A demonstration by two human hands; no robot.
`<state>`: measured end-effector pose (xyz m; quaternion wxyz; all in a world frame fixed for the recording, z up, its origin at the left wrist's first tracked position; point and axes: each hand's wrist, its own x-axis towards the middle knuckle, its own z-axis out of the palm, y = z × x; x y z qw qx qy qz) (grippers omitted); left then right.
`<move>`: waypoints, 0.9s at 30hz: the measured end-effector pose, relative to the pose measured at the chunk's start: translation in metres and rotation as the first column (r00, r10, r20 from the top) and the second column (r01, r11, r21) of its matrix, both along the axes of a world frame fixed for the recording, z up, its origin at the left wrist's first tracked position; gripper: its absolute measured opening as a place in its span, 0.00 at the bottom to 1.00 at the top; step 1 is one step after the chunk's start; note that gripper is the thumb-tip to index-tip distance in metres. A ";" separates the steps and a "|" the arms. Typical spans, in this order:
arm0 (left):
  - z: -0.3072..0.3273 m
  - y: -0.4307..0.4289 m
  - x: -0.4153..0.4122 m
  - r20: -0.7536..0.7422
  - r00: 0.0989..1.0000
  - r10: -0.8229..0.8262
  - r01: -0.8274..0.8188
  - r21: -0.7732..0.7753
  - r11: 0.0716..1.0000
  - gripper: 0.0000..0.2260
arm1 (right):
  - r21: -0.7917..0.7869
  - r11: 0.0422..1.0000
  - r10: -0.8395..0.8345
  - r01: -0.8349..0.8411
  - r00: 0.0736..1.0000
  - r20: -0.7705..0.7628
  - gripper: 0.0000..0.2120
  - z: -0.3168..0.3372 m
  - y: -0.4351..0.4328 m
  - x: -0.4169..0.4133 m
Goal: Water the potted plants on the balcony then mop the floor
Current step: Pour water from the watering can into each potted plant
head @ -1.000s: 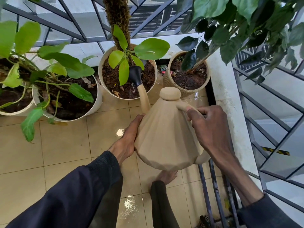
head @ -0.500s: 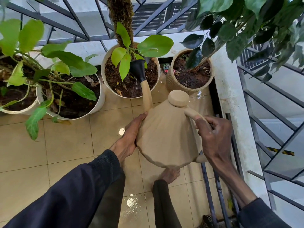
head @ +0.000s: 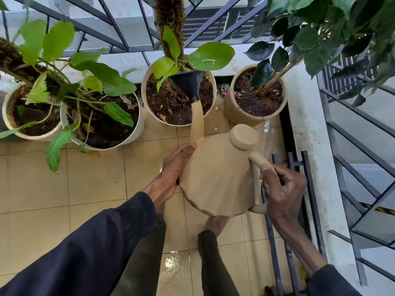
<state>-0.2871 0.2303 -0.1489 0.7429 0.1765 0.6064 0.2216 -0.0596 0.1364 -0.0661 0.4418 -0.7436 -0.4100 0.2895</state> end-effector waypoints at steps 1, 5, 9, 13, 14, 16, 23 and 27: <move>-0.001 -0.001 0.000 -0.005 1.000 0.014 -0.014 0.003 1.000 0.28 | 0.009 1.000 0.006 -0.006 1.000 0.002 0.15 -0.001 -0.001 0.000; 0.000 -0.005 0.000 -0.044 0.997 0.056 -0.055 0.020 0.998 0.29 | 0.032 0.999 0.038 -0.038 0.999 -0.006 0.15 -0.002 0.000 0.003; 0.012 -0.008 0.003 -0.031 0.996 0.085 -0.083 0.057 0.995 0.25 | 0.055 0.995 0.081 -0.080 0.997 -0.006 0.15 0.001 0.003 0.010; 0.027 -0.008 0.008 -0.038 0.995 0.096 -0.091 0.113 0.989 0.28 | 0.084 0.991 0.110 -0.107 0.993 -0.032 0.14 0.009 0.006 0.017; 0.030 -0.008 0.009 -0.033 0.995 0.096 -0.091 0.122 0.988 0.28 | 0.087 0.990 0.115 -0.112 0.993 -0.027 0.15 0.011 0.008 0.019; 0.036 -0.007 0.010 -0.026 0.996 0.089 -0.085 0.133 0.987 0.28 | 0.086 0.987 0.134 -0.134 0.991 -0.005 0.19 0.013 0.009 0.022; 0.047 -0.008 0.002 -0.019 0.994 0.112 -0.108 0.153 0.982 0.29 | 0.096 0.978 0.186 -0.184 0.982 -0.013 0.15 0.023 0.015 0.018; 0.051 -0.017 -0.017 -0.012 0.995 0.101 -0.098 0.152 0.984 0.27 | 0.095 0.970 0.228 -0.225 0.973 -0.029 0.13 0.027 0.017 0.001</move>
